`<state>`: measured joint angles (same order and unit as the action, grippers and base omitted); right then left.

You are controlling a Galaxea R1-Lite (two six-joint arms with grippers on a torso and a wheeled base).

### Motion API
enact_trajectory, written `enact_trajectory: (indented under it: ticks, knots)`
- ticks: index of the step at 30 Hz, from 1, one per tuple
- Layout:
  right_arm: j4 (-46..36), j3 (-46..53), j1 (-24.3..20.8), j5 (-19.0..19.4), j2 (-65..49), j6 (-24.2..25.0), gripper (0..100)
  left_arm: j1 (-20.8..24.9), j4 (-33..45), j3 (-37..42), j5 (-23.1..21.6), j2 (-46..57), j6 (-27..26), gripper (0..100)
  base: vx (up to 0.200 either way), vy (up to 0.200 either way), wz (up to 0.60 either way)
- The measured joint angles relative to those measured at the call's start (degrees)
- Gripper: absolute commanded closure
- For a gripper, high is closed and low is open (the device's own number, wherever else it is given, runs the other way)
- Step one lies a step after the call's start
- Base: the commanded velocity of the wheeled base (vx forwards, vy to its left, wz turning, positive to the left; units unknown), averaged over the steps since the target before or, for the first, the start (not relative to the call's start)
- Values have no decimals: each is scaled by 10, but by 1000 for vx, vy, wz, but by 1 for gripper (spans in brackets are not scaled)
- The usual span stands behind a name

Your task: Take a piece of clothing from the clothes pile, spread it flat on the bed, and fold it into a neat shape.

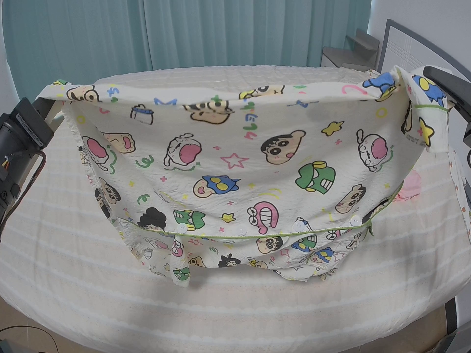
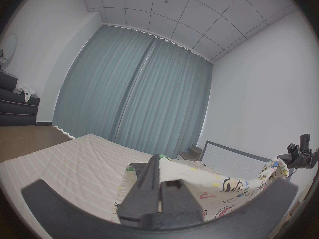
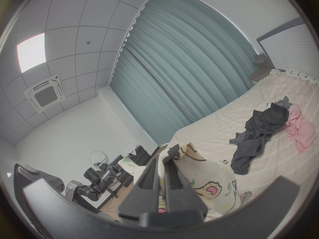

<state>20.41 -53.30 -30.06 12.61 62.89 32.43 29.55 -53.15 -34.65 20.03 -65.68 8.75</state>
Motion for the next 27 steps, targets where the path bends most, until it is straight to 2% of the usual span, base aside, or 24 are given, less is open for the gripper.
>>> enact_trajectory:
  ticks: [27]
  knots:
    - [0,-3,-17,-2,12,-4,100,-1,1,9,0,20,-1,100,0,200,0]
